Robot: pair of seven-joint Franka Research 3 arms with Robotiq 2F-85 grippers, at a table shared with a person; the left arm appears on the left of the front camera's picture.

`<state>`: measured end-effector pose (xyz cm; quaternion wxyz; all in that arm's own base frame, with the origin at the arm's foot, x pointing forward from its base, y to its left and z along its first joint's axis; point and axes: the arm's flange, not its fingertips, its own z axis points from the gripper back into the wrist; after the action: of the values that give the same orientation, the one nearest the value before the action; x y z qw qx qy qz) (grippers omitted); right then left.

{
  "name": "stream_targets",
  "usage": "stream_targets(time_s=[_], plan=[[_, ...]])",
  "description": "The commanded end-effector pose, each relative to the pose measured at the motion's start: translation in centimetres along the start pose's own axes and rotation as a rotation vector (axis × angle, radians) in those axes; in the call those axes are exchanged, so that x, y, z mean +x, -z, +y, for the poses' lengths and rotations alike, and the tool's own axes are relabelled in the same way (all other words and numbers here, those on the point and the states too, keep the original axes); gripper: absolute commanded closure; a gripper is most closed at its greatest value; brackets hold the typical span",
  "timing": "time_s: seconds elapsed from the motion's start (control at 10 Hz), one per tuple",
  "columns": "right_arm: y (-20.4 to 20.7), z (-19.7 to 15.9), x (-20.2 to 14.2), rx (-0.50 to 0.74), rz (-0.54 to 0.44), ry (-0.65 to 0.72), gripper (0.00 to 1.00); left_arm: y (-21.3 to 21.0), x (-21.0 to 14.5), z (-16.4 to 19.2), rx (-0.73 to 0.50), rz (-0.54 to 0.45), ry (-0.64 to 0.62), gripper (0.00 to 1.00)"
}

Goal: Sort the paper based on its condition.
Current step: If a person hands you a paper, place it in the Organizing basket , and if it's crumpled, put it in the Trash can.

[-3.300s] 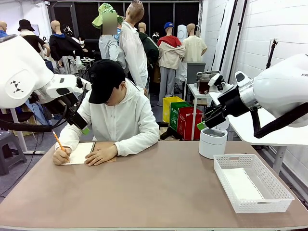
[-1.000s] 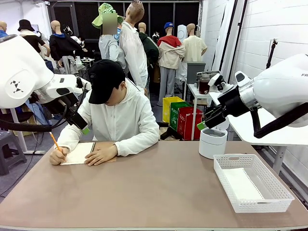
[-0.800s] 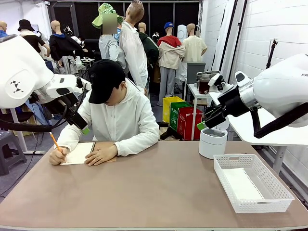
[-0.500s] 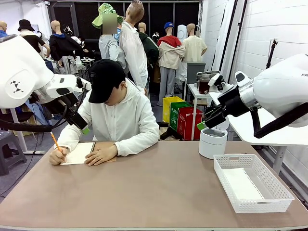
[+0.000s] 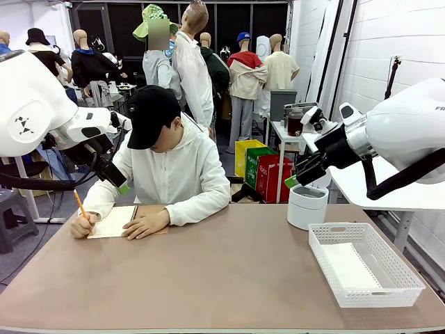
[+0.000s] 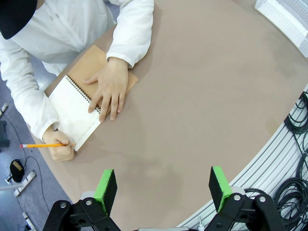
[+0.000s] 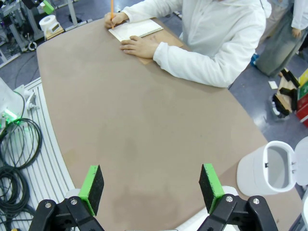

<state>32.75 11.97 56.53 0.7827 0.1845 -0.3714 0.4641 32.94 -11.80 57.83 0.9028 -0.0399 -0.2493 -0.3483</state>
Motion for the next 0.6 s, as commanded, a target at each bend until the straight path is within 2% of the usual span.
stream_targets(time_s=[0.0, 0.5], plan=[[-0.02, 0.04, -0.01, 0.013, -0.006, 0.000, 0.00, -0.06, -0.02, 0.04, -0.018, -0.006, 0.006, 0.00], [-0.02, 0.04, -0.01, 0.013, -0.006, 0.000, 0.00, -0.06, -0.02, 0.04, -0.018, -0.006, 0.006, 0.00]])
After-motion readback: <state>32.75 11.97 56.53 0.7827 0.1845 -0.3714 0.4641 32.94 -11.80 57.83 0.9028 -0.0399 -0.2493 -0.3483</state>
